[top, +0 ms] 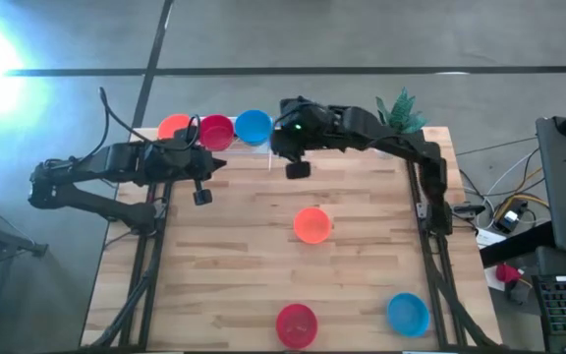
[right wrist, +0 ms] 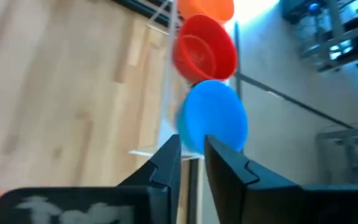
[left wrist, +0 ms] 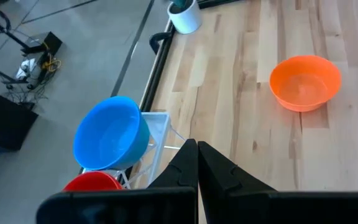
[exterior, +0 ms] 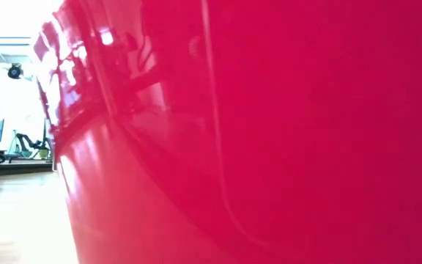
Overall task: Pick & Place Mini bowls
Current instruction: Stack the orange bowl on top of the orange bowl on the shelf
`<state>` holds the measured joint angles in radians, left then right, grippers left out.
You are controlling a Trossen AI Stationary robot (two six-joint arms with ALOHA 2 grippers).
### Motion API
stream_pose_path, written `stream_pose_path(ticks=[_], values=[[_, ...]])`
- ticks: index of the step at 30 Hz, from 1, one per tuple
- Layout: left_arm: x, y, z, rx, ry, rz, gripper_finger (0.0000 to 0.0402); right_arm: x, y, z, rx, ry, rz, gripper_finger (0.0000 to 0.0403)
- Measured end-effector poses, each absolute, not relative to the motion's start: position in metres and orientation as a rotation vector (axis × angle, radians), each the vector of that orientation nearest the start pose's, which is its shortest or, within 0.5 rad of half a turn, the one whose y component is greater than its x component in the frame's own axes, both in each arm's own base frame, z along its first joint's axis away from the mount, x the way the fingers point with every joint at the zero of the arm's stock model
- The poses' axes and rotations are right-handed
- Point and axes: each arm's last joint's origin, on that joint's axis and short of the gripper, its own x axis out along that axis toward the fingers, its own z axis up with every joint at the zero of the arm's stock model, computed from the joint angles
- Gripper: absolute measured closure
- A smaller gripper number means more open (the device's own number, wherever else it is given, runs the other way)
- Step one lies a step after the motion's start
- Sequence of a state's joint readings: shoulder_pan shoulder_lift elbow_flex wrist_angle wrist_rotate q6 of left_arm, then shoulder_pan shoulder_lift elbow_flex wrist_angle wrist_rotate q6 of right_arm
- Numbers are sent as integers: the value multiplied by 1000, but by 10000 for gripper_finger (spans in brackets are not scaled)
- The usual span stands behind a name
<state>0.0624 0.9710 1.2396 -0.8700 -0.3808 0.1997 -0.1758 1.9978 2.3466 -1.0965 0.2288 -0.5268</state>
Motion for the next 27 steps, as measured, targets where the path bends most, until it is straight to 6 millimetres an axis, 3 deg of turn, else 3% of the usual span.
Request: stream_pose_path(ticks=[10,18,27], values=[[184,17,383,310,680,259,399,359,-20,443,-420,897,-89,393],[226,6,362,363,746,178,399,338,22,454,-430,888,1,394],[268,-9,341,391,738,122,399,321,49,458,-433,908,62,394]])
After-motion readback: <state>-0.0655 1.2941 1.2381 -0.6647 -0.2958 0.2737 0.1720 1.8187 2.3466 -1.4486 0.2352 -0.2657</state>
